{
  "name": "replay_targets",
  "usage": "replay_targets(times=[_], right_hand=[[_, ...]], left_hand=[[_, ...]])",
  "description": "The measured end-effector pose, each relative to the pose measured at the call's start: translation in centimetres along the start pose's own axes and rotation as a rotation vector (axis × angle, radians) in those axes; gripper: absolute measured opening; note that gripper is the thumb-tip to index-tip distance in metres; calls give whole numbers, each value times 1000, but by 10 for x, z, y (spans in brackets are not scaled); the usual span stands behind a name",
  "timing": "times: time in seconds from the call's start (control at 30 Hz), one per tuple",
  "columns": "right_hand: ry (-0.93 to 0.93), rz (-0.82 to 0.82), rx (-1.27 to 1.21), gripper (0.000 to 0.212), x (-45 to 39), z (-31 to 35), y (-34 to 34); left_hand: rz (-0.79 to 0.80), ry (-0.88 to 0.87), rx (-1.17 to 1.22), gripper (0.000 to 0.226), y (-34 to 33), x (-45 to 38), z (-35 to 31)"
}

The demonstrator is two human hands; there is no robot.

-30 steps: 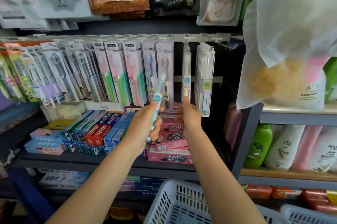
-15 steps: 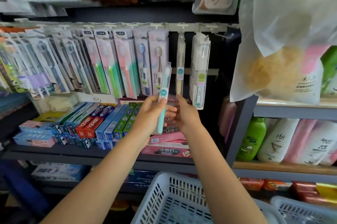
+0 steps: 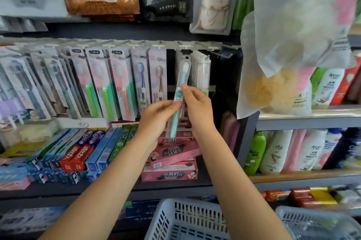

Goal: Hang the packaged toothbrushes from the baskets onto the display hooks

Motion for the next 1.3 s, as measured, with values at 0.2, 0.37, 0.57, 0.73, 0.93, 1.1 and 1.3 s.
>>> replay_targets(times=[0.2,0.37,0.57,0.73,0.93,1.1,1.3], right_hand=[[19,-11,74,28,-9,-3,-2],[34,-18,88,28,-15,-3,-6],[35,-80,73,29,-23,-6,-2],[29,-60,116,38,-34,-10,2],[-32,-53,197,29,-39,-40,12],[-154,1,271,24,-29,-80,21],[-258,-32,303,29,-30,-101,23]], left_hand=[[35,2,-4,9,0,-9,2],[31,-10,17,8,3,-16,2],[48,1,27,12,-4,-26,4],[24,3,53,14,-8,-34,14],[-15,36,-57,9,-9,-51,41],[-40,50,-152,22,-8,-59,67],[-79,88,-192,29,-16,-68,85]])
Point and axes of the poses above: each hand's wrist, its own x-axis away from the middle knuckle, its own y-axis out of the back of the hand, z = x × y, the point moved 6 cm from there along -x, towards the middle knuckle, and after that the axes turned 4 degrees about -x, right-handed, at the moved point
